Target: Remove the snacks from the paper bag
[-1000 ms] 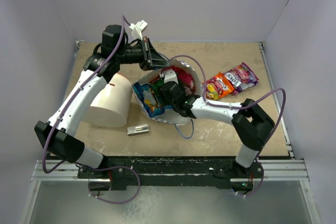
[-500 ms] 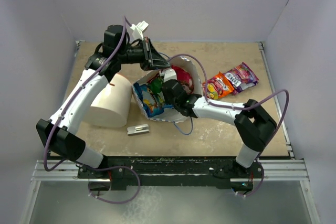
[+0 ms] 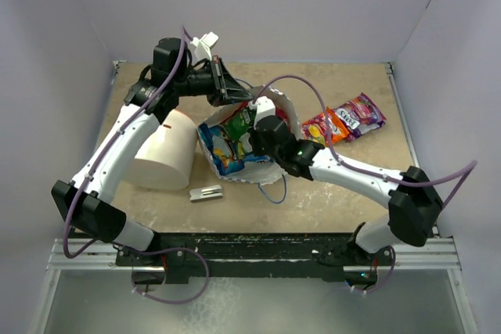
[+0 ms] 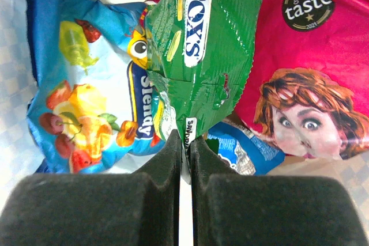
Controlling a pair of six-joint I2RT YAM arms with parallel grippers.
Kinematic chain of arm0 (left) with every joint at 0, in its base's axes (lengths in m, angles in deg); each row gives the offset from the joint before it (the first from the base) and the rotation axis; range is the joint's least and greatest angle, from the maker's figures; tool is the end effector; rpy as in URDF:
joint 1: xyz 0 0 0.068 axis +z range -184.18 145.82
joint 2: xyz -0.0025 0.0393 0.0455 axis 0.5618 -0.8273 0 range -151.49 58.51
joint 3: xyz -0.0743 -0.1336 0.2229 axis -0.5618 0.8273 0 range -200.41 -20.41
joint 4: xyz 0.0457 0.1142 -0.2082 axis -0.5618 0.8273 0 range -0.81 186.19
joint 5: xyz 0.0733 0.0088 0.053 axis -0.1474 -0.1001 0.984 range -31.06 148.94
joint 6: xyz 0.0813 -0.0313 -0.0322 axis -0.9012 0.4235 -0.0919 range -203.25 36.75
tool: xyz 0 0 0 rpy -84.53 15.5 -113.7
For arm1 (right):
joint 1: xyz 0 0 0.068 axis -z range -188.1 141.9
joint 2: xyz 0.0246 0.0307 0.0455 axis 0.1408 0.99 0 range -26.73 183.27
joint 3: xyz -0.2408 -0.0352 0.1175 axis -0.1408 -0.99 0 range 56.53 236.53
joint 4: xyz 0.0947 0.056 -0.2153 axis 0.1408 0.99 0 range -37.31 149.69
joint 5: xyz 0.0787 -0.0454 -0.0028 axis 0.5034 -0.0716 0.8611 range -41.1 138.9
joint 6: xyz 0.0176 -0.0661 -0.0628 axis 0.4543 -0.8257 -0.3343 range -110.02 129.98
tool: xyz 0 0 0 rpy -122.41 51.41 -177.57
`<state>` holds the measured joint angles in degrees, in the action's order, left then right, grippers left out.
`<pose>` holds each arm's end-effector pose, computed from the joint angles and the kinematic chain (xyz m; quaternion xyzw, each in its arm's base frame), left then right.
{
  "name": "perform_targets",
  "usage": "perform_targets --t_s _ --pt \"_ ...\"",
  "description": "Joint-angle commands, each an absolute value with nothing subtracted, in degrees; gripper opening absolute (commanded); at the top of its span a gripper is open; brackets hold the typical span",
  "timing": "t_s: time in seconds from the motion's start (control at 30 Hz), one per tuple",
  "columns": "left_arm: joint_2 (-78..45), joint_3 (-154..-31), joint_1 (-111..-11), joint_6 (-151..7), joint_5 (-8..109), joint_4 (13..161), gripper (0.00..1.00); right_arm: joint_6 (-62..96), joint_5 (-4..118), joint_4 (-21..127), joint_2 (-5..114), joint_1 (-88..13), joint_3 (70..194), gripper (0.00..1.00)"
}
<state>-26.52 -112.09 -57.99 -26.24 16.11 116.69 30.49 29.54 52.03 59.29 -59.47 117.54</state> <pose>0.2874 -0.1889 0.4113 -0.0205 0.7938 -0.5713 0.2073 0.2522 0.2713 0.2709 -0.1326 0.8227 0.1993 0.5156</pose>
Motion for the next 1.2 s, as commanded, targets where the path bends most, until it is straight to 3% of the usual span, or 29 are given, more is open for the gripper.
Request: perform_targets --t_s 0.0,0.3,0.73,1.17 --pt "-23.65 -112.03 -58.44 -25.63 16.74 116.08 0.00 31.75 32.24 51.75 51.99 -59.86 116.91 0.00" --pt "-25.74 -114.06 -58.45 -27.89 17.02 117.94 0.00 29.53 38.85 58.12 40.44 -59.86 117.89 0.00" --pt "-25.10 -112.73 -58.44 -28.15 17.63 117.84 0.00 27.89 40.86 76.29 30.80 -59.86 132.38 0.00" --pt "-23.14 -110.37 -58.51 -28.05 16.58 118.77 0.00 19.77 -4.36 64.08 26.85 -59.73 134.68 0.00"
